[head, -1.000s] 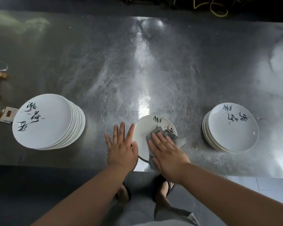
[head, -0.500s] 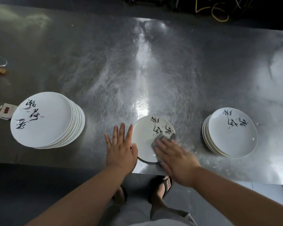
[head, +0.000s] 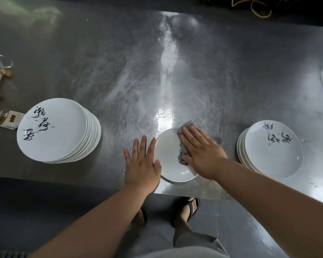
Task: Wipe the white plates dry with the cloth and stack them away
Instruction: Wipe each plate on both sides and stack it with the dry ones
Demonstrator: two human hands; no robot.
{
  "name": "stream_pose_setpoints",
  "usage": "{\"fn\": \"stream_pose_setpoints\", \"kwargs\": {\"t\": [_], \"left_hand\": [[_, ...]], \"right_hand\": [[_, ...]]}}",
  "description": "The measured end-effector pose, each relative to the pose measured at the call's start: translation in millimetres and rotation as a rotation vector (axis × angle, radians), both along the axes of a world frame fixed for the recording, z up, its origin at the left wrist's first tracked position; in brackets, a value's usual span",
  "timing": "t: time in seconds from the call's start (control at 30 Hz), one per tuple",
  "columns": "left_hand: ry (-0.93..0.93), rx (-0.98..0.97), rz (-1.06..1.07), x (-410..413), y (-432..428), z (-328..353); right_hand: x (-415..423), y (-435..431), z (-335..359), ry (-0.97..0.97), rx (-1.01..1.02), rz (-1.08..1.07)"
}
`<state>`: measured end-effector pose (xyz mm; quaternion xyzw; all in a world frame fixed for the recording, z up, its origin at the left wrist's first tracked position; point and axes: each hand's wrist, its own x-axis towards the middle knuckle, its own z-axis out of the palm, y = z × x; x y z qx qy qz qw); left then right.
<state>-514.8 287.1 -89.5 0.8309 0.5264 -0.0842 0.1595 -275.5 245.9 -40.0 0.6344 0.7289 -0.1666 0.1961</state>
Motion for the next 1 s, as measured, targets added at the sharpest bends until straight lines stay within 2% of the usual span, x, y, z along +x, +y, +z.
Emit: {"fn": "stream_pose_setpoints", "kwargs": {"t": [0.13,0.3,0.47,0.57,0.77,1.0], "left_hand": [[-0.007,0.003,-0.005,0,0,1],[0.002,0.008,0.008,1,0,1],[-0.036,0.004,0.031,1,-2,2],[-0.048,0.008,0.018,0,-3,2],[-0.011,-0.019,0.010,1,-1,4],[-0.050,0.000,0.023,1,-3,3]], "right_hand": [[-2,-13,-2,-0.028,-0.053,-0.093],[-10,25,-5,0.036,-0.015,-0.007],[-23,-44,4,0.091,-0.015,-0.320],[-36,-66,4,0.095,-0.034,-0.425],[-16,-4,-5,0.159,0.002,-0.383],[-58,-82,11,0.179,-0.112,-0.433]]}}
